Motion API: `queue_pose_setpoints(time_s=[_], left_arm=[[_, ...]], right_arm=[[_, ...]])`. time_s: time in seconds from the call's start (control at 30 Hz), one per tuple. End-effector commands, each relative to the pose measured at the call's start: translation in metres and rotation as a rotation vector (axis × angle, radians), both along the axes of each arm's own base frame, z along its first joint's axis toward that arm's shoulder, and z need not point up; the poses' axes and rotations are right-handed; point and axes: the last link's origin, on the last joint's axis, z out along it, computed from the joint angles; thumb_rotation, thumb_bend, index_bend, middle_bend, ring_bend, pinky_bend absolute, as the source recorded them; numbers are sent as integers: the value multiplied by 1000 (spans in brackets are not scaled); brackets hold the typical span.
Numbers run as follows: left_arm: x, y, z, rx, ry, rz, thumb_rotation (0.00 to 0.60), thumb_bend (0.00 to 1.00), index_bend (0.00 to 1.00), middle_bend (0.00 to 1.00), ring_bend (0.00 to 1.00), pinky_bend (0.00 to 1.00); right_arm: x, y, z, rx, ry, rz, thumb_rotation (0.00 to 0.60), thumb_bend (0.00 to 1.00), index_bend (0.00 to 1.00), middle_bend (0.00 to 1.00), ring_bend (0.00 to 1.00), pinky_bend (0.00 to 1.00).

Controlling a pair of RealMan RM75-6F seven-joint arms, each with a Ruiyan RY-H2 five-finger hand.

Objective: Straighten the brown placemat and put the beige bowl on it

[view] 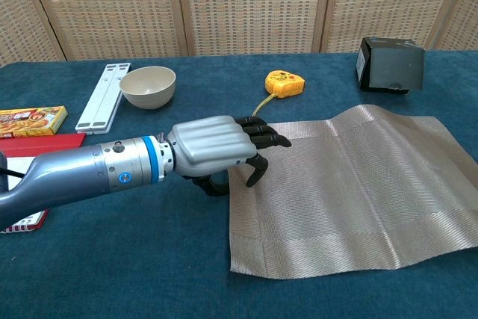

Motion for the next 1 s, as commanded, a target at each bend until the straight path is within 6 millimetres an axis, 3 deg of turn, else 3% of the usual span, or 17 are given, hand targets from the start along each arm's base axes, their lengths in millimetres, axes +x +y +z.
queue_pose_setpoints(time_s=[0.03, 0.2, 0.43, 1.0], left_arm=[[0, 1, 0, 3, -5, 5, 600, 490, 645, 0, 0, 0], [0, 1, 2, 4, -24, 17, 600, 489, 740, 0, 0, 0], [-7, -1, 10, -6, -25, 4, 600, 489, 754, 0, 0, 0], [-54, -26, 45, -44, 69, -127, 600, 488, 774, 0, 0, 0]], right_arm=[[0, 0, 0, 0, -2, 1, 600, 0, 0, 0, 0, 0], [1, 0, 1, 0, -4, 4, 600, 0, 0, 0, 0, 0], [1, 1, 1, 0, -9, 4, 600, 0, 0, 0, 0, 0], [4, 4, 2, -6, -10, 17, 600, 0, 0, 0, 0, 0]])
